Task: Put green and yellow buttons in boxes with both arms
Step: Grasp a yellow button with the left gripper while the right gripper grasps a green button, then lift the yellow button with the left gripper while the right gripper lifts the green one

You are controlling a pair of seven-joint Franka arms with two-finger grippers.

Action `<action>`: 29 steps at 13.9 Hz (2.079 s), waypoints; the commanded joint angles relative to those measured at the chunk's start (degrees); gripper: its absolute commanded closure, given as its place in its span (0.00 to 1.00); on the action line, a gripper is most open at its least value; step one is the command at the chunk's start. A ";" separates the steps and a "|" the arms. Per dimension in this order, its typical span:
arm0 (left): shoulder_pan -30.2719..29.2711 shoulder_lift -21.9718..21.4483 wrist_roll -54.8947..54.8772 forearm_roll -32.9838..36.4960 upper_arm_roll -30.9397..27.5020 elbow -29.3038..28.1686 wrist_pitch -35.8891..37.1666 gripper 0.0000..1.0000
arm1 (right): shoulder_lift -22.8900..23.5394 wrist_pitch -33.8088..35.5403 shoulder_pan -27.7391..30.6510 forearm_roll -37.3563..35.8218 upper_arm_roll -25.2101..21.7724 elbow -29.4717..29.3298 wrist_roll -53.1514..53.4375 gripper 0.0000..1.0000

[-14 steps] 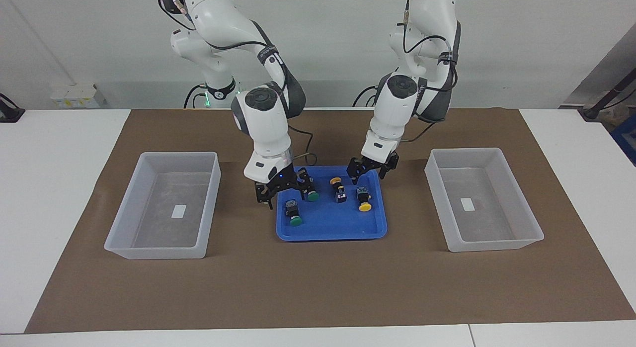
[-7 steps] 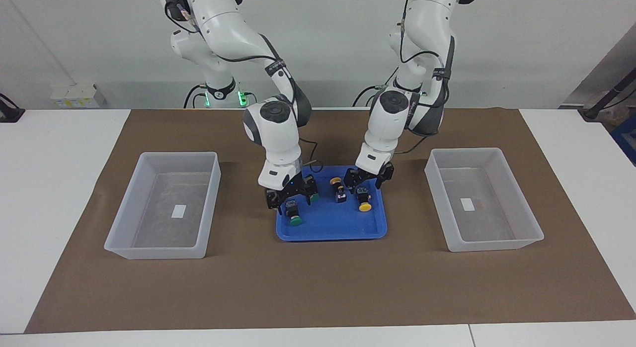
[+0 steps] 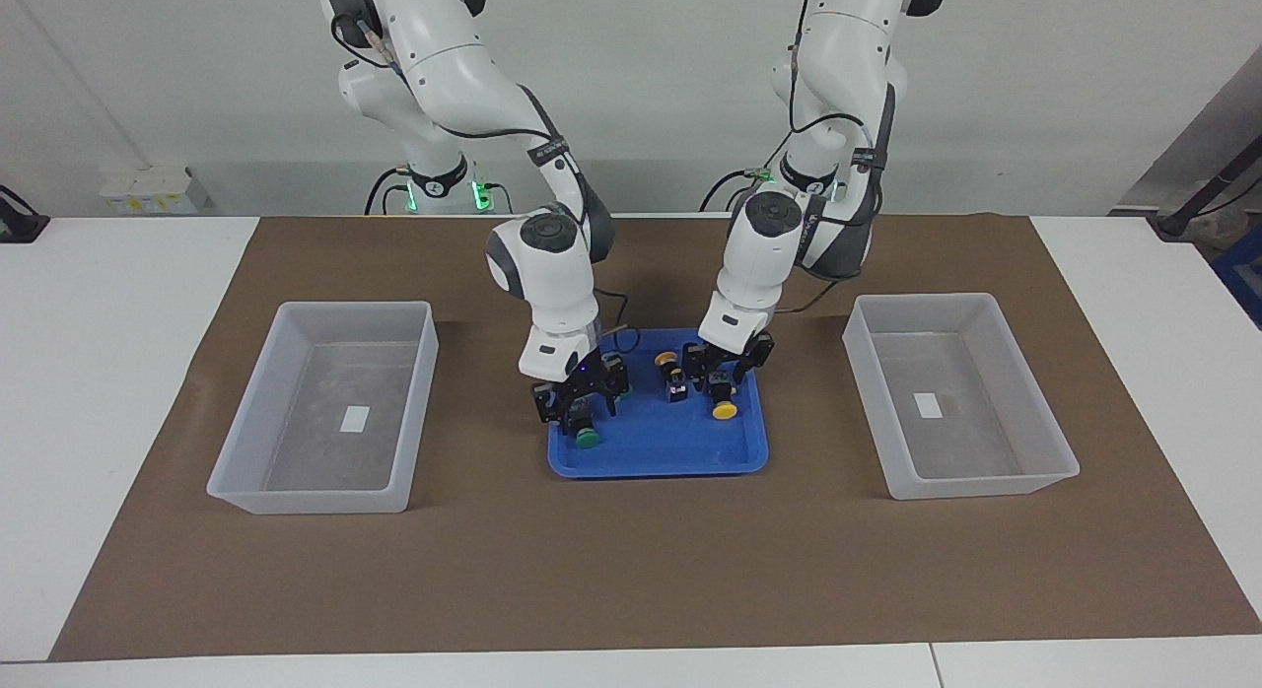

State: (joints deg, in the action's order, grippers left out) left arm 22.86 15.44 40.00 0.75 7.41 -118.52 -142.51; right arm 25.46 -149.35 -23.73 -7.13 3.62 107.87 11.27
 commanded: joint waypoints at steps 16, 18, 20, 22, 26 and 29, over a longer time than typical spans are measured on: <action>-2.02 -0.75 -0.01 1.10 -1.52 10.31 12.86 1.00 | -14.28 9.76 4.65 -1.75 -0.01 4.01 6.66 1.00; -3.95 -1.29 -0.88 1.19 -1.52 12.86 17.07 1.00 | -17.27 13.36 6.67 -1.74 -0.01 4.72 6.84 1.00; -6.06 -1.90 -4.04 1.19 -1.43 14.19 19.20 1.00 | -19.91 15.74 10.18 -1.66 -0.01 4.89 5.97 1.00; -8.35 -2.34 -8.16 1.19 -1.43 14.28 19.38 1.00 | -21.50 17.85 12.74 -1.66 -0.01 5.16 5.70 1.00; -13.70 -2.52 -18.52 1.10 -1.43 16.29 22.53 1.00 | -24.75 20.85 18.18 -0.96 -0.01 8.92 2.72 1.00; -17.84 -2.52 -27.23 0.66 -1.34 17.97 24.39 1.00 | -25.90 20.06 23.36 0.79 -0.01 11.92 -5.00 1.00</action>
State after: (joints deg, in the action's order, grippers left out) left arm 7.39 13.50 17.31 0.95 5.52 -101.74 -120.54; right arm 1.95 -128.19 -3.75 -7.76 2.95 116.39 11.00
